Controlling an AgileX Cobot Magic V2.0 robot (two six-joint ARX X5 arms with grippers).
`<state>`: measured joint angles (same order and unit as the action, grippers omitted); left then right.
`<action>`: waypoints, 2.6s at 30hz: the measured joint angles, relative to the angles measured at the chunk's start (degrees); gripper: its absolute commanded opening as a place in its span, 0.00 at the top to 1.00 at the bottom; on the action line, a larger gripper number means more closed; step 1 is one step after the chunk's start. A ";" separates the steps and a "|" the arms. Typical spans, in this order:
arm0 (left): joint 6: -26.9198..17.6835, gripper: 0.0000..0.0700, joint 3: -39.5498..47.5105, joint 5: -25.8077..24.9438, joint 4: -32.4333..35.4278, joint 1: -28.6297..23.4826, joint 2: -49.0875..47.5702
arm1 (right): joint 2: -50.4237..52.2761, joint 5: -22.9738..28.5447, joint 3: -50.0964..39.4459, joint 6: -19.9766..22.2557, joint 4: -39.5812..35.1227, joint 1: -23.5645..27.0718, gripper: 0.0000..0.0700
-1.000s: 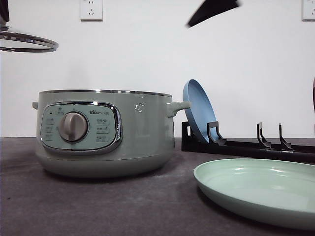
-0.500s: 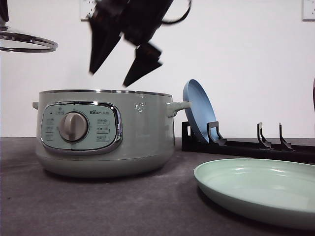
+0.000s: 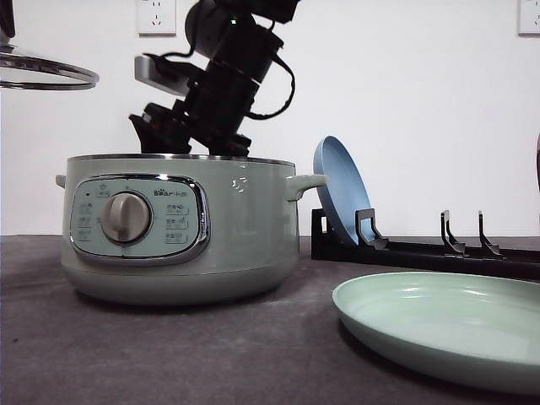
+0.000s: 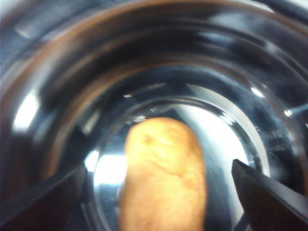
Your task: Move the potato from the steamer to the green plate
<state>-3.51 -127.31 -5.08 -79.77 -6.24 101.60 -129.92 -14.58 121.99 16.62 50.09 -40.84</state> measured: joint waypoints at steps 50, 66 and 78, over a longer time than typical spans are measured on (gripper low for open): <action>0.01 1.00 0.00 0.00 0.25 0.00 0.00 | 22.60 1.17 14.42 -4.08 26.71 4.46 0.77; 0.01 1.00 0.00 0.00 0.20 0.00 0.00 | 58.02 4.12 -31.68 -9.31 23.09 3.98 0.77; 0.01 1.00 0.00 -0.04 0.17 0.00 0.00 | 65.37 4.14 -67.10 -18.42 -2.91 4.96 0.77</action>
<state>-3.51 -127.31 -5.12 -79.59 -6.24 101.60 -64.55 -10.44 54.90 -1.80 47.19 -35.88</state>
